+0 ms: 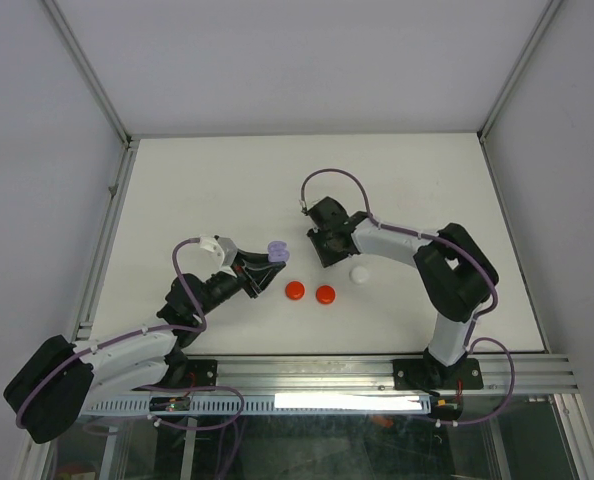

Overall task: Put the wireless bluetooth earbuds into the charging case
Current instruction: Pick up the earbud from the center of the board, then place the earbud in the charging case.

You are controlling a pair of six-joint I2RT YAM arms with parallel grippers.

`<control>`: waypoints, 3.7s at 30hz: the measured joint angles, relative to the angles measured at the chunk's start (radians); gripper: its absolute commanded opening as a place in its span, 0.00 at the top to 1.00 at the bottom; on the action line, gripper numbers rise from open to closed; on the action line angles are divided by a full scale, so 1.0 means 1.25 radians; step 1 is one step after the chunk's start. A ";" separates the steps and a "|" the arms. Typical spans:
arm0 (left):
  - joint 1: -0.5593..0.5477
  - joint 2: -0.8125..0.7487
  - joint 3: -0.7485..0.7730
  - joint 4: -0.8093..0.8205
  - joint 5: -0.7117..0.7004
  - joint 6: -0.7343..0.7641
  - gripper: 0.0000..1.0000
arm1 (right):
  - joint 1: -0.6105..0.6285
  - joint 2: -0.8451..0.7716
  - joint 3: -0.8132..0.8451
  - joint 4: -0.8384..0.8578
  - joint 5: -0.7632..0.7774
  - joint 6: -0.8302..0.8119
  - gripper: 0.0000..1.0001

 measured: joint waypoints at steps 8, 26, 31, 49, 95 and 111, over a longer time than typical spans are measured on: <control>0.000 -0.011 0.000 -0.020 -0.003 0.000 1.00 | 0.002 0.024 0.041 -0.070 0.015 -0.002 0.67; 0.000 -0.023 0.000 -0.036 -0.021 0.000 1.00 | 0.002 0.096 0.150 -0.179 0.013 -0.018 0.74; 0.000 -0.025 0.000 -0.042 -0.021 0.000 1.00 | 0.004 0.101 0.159 -0.190 0.015 -0.018 0.79; 0.000 -0.014 -0.013 0.004 -0.021 -0.014 1.00 | 0.004 -0.082 0.124 -0.189 0.041 -0.018 0.86; 0.000 0.072 0.056 0.219 0.128 0.065 1.00 | 0.285 -0.602 -0.190 0.480 -0.002 0.024 0.89; 0.000 0.056 0.056 0.218 0.128 0.073 1.00 | 0.302 -0.582 -0.203 0.485 0.014 0.023 0.88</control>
